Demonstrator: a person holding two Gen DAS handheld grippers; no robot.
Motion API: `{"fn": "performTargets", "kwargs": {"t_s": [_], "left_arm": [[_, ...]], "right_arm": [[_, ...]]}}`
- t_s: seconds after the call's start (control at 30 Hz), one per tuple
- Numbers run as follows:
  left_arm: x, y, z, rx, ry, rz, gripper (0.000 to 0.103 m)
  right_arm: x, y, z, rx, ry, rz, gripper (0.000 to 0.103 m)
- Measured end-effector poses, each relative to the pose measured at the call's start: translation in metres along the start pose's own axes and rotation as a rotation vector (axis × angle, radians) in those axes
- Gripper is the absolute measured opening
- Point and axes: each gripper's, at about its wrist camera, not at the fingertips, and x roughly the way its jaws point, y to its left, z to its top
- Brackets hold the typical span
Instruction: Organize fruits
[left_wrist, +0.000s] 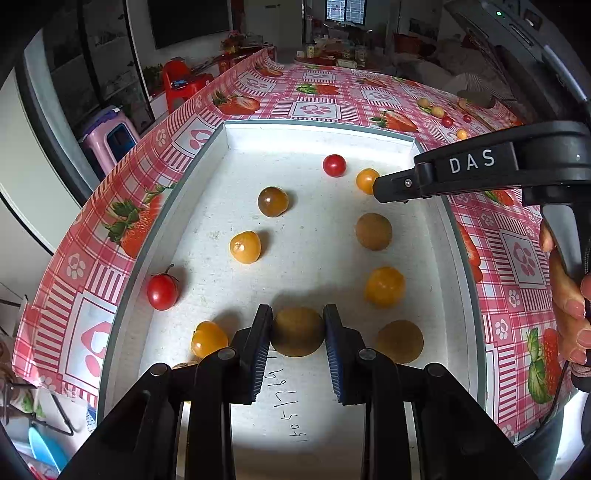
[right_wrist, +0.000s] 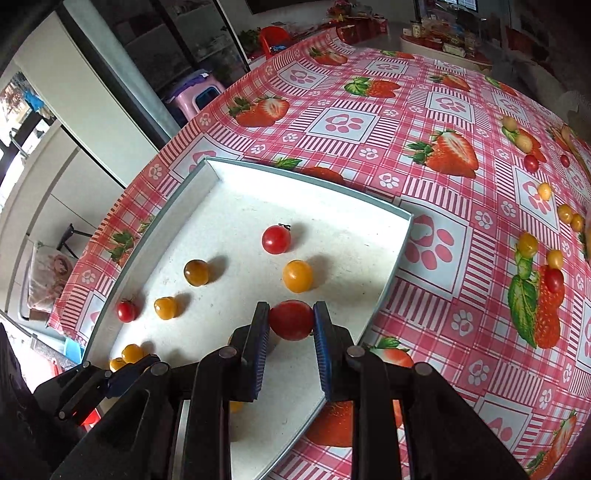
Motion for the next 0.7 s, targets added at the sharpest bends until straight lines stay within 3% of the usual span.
{"fn": "performTargets", "kwargs": {"t_s": [0.27, 0.33, 0.37, 0.43, 0.5, 0.57, 0.7], "left_arm": [[0.001, -0.004, 0.000, 0.017, 0.013, 0.017, 0.030], [0.001, -0.003, 0.000, 0.010, 0.017, 0.024, 0.055], [0.000, -0.002, 0.000, 0.002, 0.010, 0.023, 0.083], [-0.006, -0.003, -0.001, 0.007, -0.030, 0.036, 0.086], [-0.008, -0.003, -0.001, 0.015, -0.033, 0.028, 0.086], [-0.010, -0.002, -0.001, 0.006, -0.032, 0.014, 0.086], [-0.015, -0.001, 0.000, -0.012, -0.037, 0.013, 0.086]], "right_arm": [[0.022, 0.011, 0.003, -0.030, 0.056, -0.046, 0.027], [0.022, 0.014, 0.003, -0.044, 0.053, -0.056, 0.031], [0.021, 0.014, 0.003, -0.041, 0.053, -0.048, 0.035], [0.015, 0.012, 0.001, -0.026, 0.044, -0.024, 0.042], [0.003, 0.012, -0.003, -0.021, 0.013, -0.016, 0.062], [-0.012, 0.012, -0.008, -0.019, -0.018, -0.010, 0.071], [-0.034, 0.011, -0.016, -0.028, -0.046, -0.035, 0.081]]}}
